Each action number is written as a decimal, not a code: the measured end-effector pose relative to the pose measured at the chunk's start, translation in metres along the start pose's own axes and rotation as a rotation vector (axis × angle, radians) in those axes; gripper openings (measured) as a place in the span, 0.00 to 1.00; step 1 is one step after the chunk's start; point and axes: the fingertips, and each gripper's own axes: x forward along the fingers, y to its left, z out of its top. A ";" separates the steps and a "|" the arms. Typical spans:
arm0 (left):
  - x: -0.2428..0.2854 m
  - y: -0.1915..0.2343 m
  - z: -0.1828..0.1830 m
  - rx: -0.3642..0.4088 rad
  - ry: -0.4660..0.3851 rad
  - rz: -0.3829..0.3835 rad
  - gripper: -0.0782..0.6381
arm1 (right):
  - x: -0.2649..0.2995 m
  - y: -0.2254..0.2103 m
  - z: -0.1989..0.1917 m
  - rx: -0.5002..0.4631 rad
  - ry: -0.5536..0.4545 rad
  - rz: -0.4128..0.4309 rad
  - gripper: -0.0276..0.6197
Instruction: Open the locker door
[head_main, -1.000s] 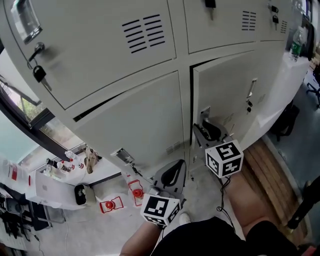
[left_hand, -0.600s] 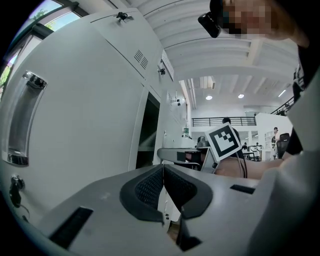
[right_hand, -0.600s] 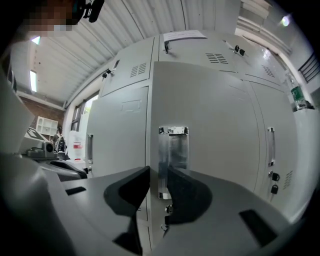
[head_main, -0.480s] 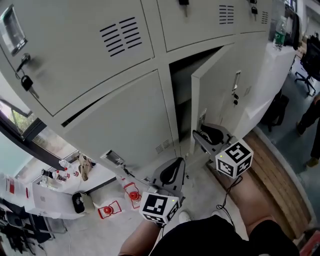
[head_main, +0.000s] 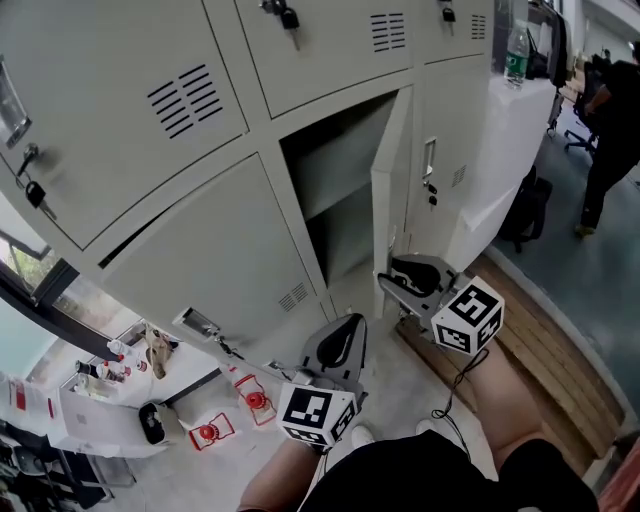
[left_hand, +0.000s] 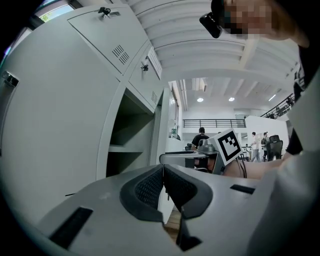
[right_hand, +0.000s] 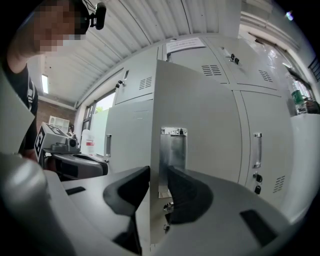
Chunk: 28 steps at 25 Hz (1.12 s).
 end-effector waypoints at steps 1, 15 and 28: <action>0.003 -0.005 0.000 0.002 0.000 -0.008 0.13 | -0.006 -0.001 -0.001 -0.004 0.000 0.012 0.31; 0.045 -0.055 -0.002 0.003 0.007 -0.033 0.13 | -0.064 -0.025 -0.009 -0.024 -0.008 0.225 0.31; 0.080 -0.101 -0.002 0.012 0.002 -0.008 0.13 | -0.111 -0.059 -0.016 -0.051 0.000 0.254 0.34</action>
